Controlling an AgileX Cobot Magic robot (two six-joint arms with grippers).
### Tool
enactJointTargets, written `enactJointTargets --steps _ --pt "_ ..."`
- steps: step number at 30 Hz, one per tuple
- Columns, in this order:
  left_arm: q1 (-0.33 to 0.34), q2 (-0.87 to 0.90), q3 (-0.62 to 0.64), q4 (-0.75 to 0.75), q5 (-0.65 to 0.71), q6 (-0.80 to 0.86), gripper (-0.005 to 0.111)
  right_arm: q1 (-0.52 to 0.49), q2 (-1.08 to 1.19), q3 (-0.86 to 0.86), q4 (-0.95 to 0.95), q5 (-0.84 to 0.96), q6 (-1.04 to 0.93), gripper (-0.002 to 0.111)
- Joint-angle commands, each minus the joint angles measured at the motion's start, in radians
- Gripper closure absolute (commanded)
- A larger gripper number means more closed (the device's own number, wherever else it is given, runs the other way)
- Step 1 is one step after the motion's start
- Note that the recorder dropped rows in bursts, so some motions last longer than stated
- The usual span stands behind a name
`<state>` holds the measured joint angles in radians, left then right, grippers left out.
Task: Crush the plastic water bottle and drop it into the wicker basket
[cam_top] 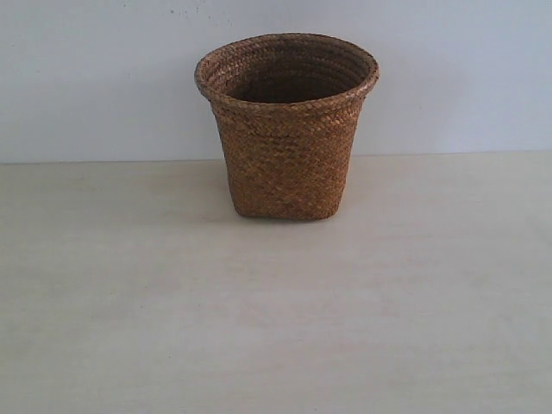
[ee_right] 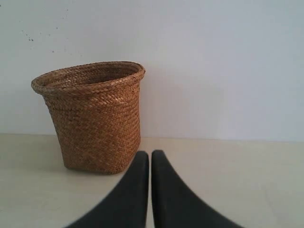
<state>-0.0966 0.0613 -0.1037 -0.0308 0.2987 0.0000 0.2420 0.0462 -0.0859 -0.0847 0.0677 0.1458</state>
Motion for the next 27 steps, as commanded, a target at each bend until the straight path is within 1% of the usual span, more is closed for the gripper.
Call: enactJointTargets --steps 1,4,9,27 --pt "0.06 -0.061 0.059 -0.008 -0.029 -0.008 0.103 -0.003 -0.003 0.004 -0.004 -0.012 0.0 0.108" --pt "0.095 -0.061 0.104 -0.014 -0.036 -0.008 0.103 -0.003 -0.003 0.004 -0.005 -0.012 0.004 0.108" --pt "0.126 -0.061 0.104 -0.014 -0.011 -0.008 0.103 -0.003 -0.001 0.004 -0.005 -0.012 0.004 0.108" --pt "0.126 -0.061 0.104 -0.01 -0.016 -0.008 0.103 -0.003 -0.001 0.004 -0.005 -0.012 0.004 0.108"
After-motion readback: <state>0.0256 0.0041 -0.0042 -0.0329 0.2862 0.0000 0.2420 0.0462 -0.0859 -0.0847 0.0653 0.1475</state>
